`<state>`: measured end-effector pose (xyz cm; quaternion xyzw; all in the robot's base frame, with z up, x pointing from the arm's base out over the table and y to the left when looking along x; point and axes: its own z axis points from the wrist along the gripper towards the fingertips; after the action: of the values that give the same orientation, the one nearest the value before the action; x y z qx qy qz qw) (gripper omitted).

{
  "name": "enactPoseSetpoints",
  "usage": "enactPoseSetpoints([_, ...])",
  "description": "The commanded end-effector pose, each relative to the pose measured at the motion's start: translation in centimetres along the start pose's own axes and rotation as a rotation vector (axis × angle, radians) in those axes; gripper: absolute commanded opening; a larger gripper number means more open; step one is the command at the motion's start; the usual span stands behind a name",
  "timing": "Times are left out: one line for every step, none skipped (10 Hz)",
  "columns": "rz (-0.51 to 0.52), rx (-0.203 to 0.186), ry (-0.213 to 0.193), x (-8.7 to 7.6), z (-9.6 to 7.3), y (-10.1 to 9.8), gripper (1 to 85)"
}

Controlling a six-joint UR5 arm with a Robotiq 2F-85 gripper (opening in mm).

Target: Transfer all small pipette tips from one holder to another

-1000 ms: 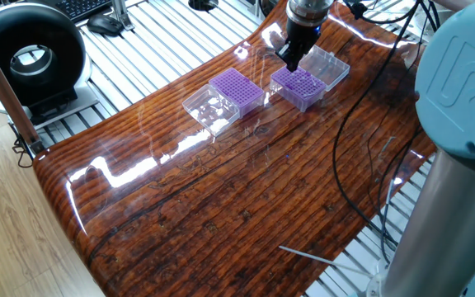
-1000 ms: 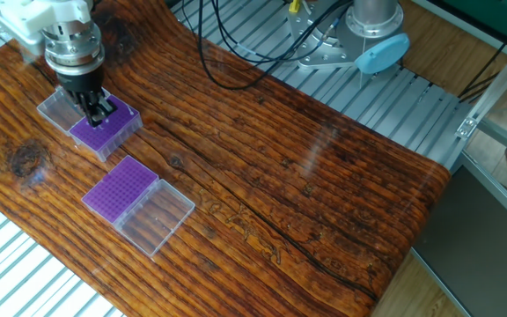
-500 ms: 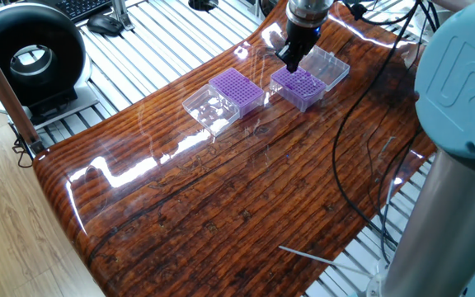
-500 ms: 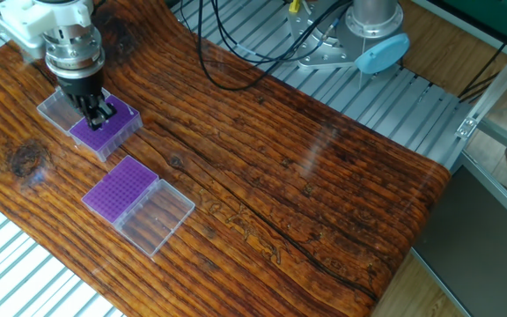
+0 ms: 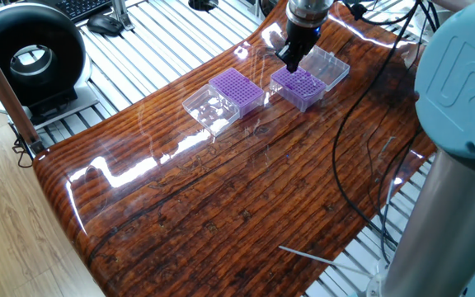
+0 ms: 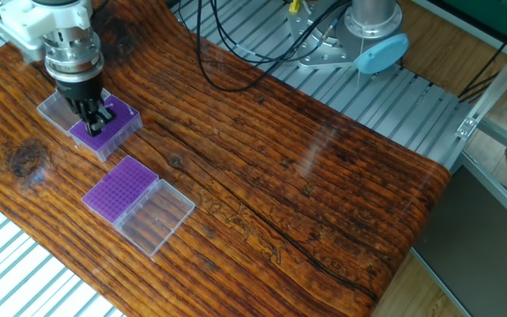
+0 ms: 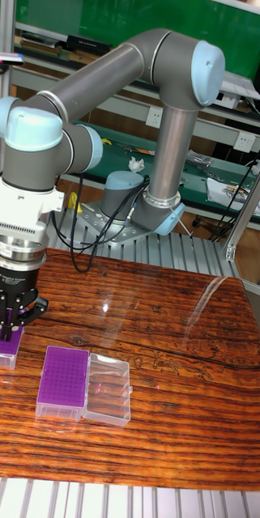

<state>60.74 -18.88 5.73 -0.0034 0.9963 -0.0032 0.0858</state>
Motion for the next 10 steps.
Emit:
enactPoseSetpoints([0.017, -0.020, -0.001, 0.0, 0.1, 0.2, 1.0])
enactPoseSetpoints([0.034, -0.013, 0.026, 0.7, 0.1, 0.0, 1.0])
enactPoseSetpoints([0.037, -0.003, 0.040, 1.0, 0.2, -0.3, 1.0])
enactPoseSetpoints([0.044, 0.002, 0.057, 1.4, 0.1, -0.6, 1.0])
enactPoseSetpoints([0.050, 0.004, 0.066, 1.6, 0.1, -0.6, 1.0])
enactPoseSetpoints([0.053, 0.005, 0.070, 1.7, 0.1, -0.7, 1.0])
enactPoseSetpoints([0.059, 0.009, 0.079, 2.0, 0.1, -0.7, 1.0])
enactPoseSetpoints([0.064, 0.023, 0.096, 2.4, 0.0, -0.9, 1.0])
enactPoseSetpoints([0.072, 0.036, 0.108, 2.7, -0.3, -1.0, 1.0])
enactPoseSetpoints([0.076, 0.041, 0.113, 2.8, -0.3, -1.1, 1.0])
